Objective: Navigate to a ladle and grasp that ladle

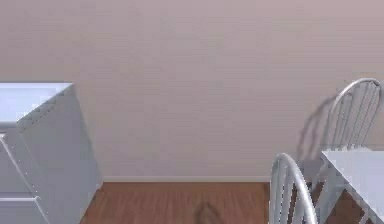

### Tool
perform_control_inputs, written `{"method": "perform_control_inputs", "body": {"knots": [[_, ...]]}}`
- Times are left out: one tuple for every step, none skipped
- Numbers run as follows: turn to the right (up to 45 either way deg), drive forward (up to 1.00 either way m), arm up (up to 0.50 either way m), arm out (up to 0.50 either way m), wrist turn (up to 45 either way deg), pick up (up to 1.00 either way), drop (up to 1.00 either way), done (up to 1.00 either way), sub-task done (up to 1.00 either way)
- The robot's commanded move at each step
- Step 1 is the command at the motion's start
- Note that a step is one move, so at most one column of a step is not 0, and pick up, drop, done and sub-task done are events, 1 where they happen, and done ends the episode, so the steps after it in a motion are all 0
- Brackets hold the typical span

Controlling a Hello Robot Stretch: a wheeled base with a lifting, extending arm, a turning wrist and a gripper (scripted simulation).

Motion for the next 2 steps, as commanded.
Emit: {"method": "perform_control_inputs", "body": {"knots": [[45.0,0.00,0.00,0.00,0.0,0.00,0.00,0.00,0.00],[45.0,0.00,0.00,0.00,0.0,0.00,0.00,0.00,0.00]]}}
